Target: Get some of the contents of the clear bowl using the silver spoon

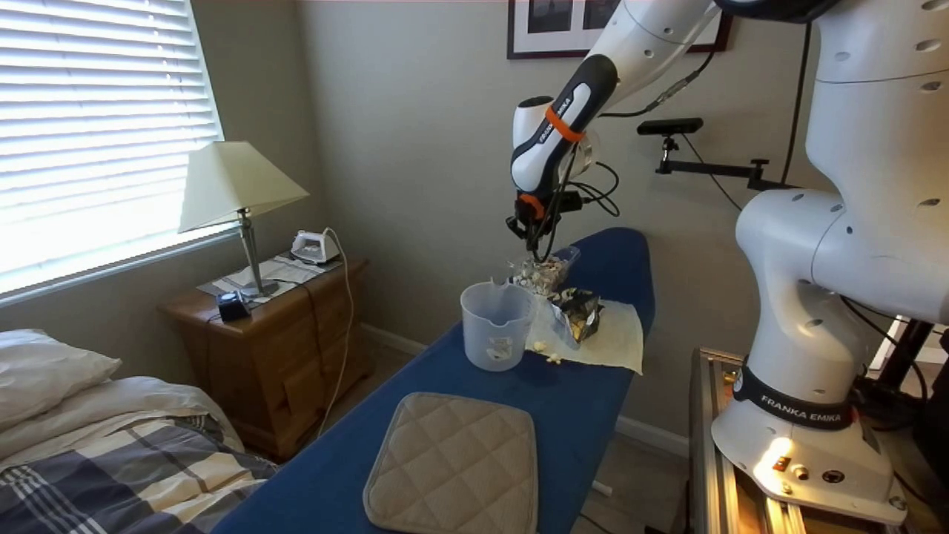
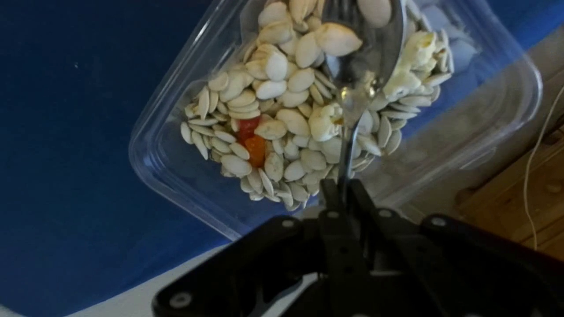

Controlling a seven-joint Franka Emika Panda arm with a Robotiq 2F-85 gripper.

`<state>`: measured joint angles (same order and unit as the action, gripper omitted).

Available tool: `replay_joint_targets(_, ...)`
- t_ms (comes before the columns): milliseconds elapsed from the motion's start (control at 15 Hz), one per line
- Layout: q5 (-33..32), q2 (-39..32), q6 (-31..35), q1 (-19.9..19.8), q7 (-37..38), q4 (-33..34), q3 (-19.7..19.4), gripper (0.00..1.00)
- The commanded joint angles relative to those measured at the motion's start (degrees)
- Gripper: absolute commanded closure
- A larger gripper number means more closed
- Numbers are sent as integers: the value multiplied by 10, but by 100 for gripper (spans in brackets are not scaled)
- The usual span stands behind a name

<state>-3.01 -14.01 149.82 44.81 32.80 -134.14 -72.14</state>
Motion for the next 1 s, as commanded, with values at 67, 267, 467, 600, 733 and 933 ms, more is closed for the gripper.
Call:
replay_joint_targets(67,-28,0,-50,42,28,29,-57,98)
replay_joint_targets(267,-30,4,-93,64,28,46,-99,98)
replay_joint_targets(467,-27,2,-126,83,24,59,-142,98)
replay_joint_targets(600,-23,4,-137,98,18,62,-171,98)
replay_joint_targets(733,-19,6,-143,116,13,64,-203,98)
replay_joint_targets(933,-12,2,-146,144,0,59,-251,98)
